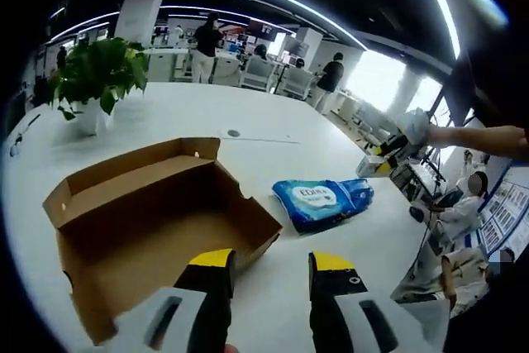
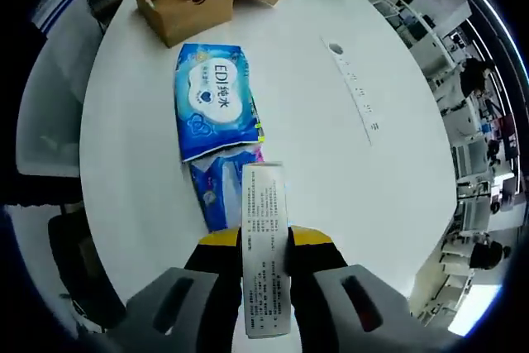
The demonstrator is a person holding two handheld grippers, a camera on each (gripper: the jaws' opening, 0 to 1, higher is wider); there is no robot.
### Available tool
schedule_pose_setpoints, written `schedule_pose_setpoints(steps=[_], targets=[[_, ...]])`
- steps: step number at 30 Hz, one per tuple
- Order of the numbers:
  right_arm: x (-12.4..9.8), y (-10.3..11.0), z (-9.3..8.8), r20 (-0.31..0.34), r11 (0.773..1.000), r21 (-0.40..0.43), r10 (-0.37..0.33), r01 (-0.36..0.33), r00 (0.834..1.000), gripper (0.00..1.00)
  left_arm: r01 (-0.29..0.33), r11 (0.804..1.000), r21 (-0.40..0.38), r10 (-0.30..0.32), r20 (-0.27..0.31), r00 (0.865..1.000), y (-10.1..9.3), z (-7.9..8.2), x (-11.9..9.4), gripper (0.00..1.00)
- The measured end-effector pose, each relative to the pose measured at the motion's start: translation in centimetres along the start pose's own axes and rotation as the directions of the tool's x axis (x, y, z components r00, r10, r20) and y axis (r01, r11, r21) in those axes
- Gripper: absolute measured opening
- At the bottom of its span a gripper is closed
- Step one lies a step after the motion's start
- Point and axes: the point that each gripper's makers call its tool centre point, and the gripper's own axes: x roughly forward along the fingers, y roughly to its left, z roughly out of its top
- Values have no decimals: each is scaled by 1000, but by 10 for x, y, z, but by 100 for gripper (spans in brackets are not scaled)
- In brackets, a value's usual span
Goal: Operate the shoe box by opening the lid, removing the specified soft item, and placing it in the target area until the item is outside and the box remains undamaged.
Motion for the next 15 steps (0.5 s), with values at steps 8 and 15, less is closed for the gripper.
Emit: schedule_pose_setpoints(steps=[8,15], targets=[[21,-24,28,10,1000,-28,6,-6,1000,18,-45,999,-27,46,8,999,18,1,-12,36],[46,-31,43,14,999,-33,26,-26,1000,18,-76,996,-42,76,1,997,29,-2,-19,36]])
